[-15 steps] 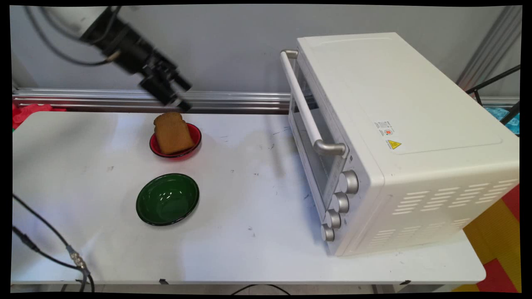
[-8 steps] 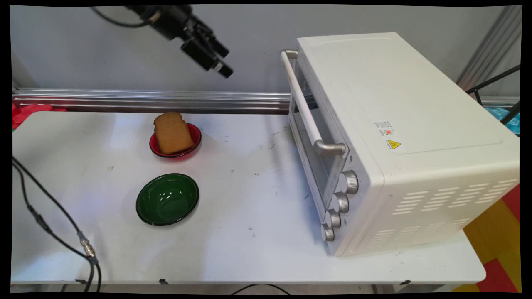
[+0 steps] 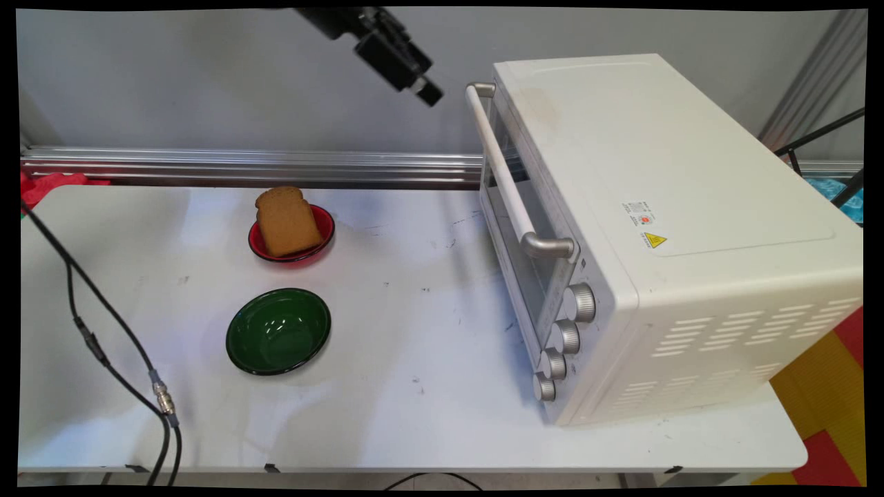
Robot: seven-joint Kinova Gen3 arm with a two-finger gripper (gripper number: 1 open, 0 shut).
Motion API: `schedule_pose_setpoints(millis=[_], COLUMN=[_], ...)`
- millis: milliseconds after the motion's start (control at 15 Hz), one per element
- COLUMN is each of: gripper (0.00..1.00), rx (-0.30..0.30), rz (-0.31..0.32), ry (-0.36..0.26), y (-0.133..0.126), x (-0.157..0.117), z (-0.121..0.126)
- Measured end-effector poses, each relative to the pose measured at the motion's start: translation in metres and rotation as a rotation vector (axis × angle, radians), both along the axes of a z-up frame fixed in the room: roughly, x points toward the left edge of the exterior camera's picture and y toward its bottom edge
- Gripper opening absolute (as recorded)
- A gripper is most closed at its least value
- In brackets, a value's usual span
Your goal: Open the oven
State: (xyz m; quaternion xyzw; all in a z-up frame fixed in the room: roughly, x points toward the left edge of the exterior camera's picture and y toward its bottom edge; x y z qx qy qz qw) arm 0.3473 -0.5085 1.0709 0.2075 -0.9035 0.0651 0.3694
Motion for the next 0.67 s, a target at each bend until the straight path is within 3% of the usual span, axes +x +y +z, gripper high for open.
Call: schedule_pose_setpoints(millis=[267,667], gripper=[1.00,1.00], rx=[0.009,0.057], rz=[-0.011,-0.009], ry=[0.006,-0.035], y=[-0.011,-0.015], x=[-0.034,-0.064], z=[0.012,0.011])
